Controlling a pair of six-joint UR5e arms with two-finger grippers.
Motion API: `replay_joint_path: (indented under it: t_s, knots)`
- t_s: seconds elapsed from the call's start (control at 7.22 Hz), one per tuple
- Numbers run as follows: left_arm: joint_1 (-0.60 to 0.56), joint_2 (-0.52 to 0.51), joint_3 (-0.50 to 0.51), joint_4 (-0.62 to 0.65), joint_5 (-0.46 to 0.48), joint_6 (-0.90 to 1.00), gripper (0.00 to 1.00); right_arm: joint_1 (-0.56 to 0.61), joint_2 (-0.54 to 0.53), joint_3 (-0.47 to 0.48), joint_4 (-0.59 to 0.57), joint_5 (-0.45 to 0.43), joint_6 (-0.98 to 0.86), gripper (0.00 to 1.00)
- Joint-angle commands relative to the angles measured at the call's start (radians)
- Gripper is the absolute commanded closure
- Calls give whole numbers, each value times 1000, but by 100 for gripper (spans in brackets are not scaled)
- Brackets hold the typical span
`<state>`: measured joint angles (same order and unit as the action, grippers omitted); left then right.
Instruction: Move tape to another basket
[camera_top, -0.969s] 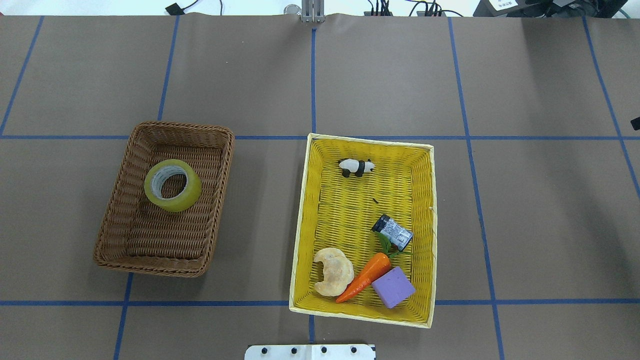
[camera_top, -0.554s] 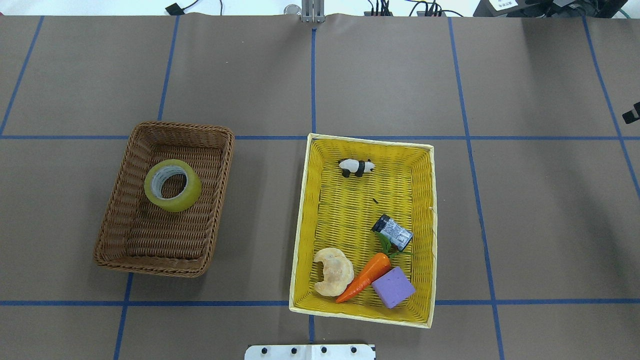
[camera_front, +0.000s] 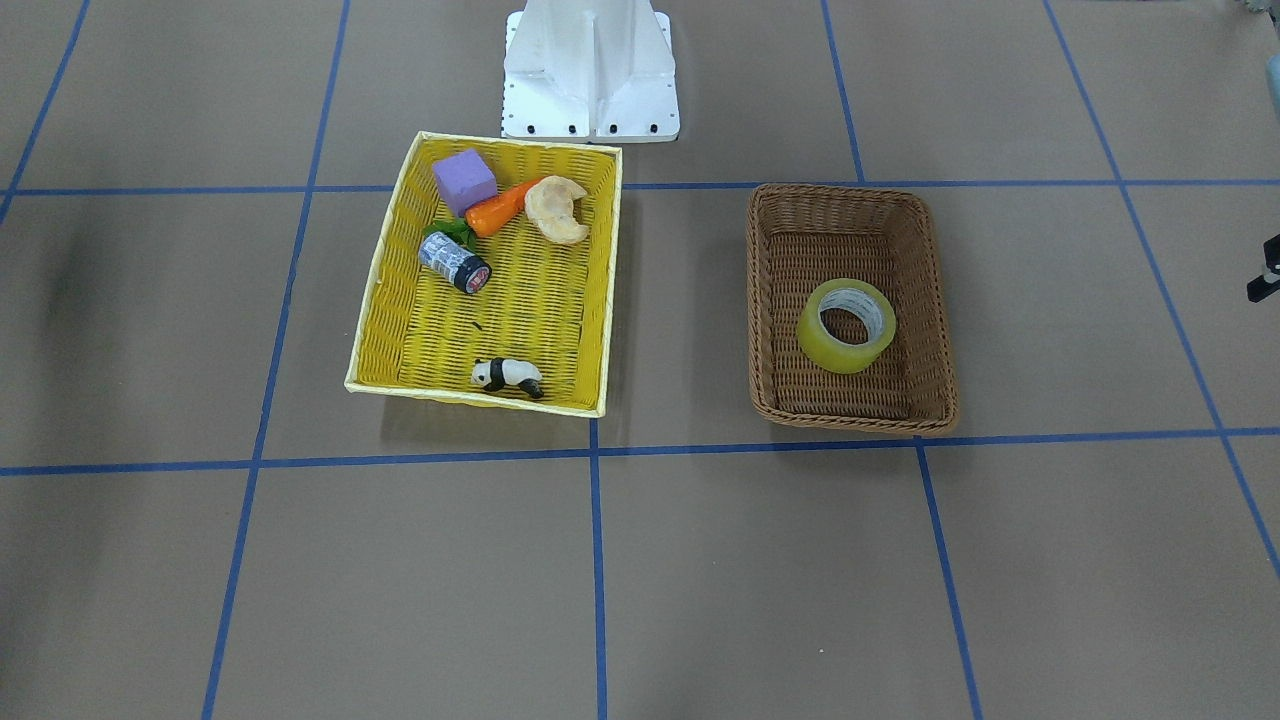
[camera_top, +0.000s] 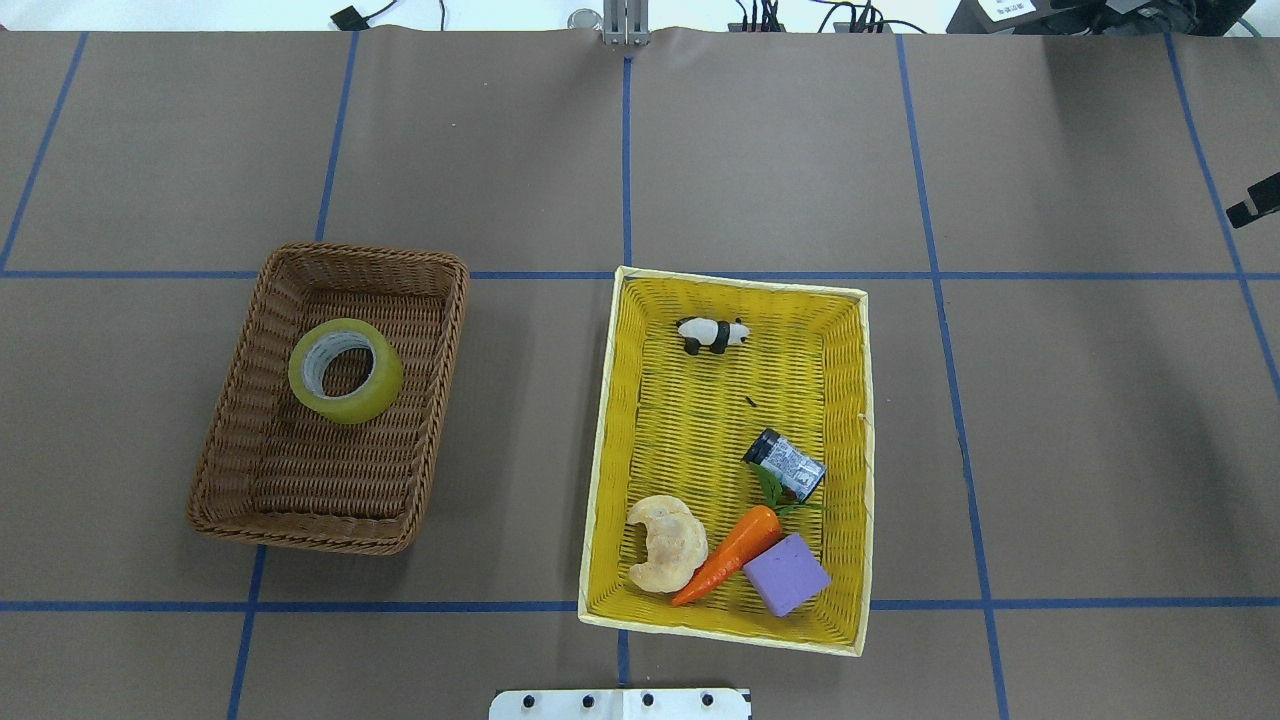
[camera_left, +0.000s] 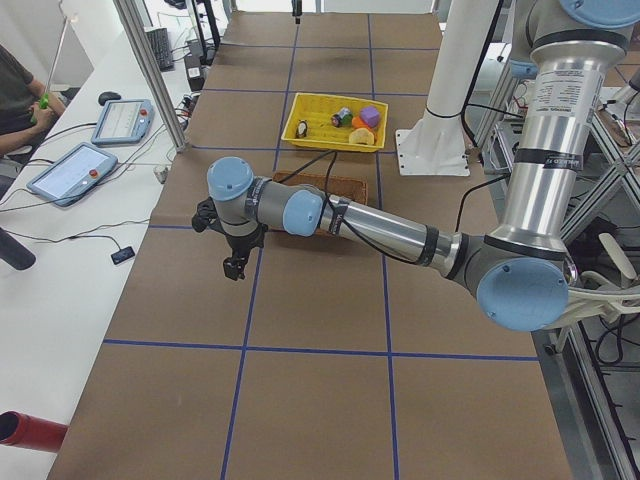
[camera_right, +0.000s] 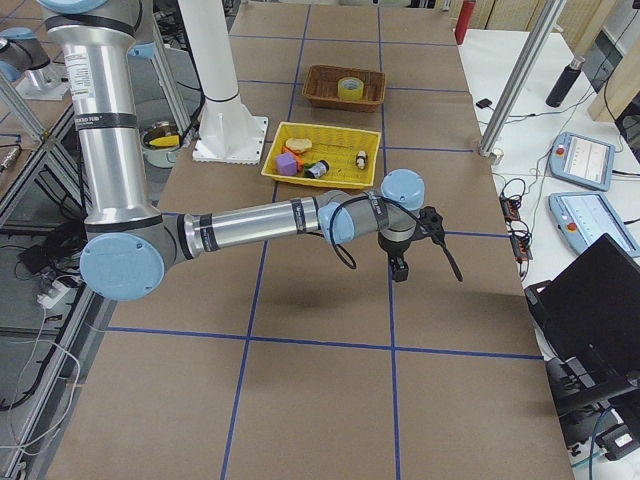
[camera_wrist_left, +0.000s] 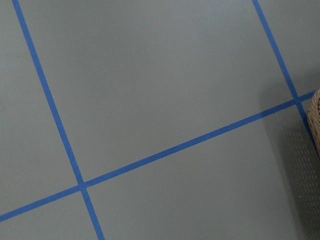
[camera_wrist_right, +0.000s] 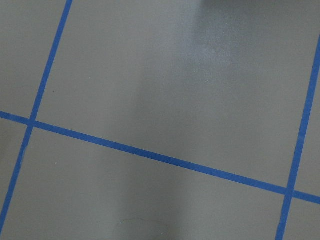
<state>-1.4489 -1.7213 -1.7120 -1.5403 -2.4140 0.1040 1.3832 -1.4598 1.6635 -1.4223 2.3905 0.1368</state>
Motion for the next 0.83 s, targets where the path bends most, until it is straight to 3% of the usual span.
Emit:
replay_joint_path:
  t_s: [0.0, 0.69]
  knots:
    - [-1, 8, 2, -1, -1, -1, 2, -1, 10, 2, 0, 0, 3, 0]
    - [-1, -7, -12, -6, 4, -4, 2, 23, 64, -10, -14, 4, 4, 0]
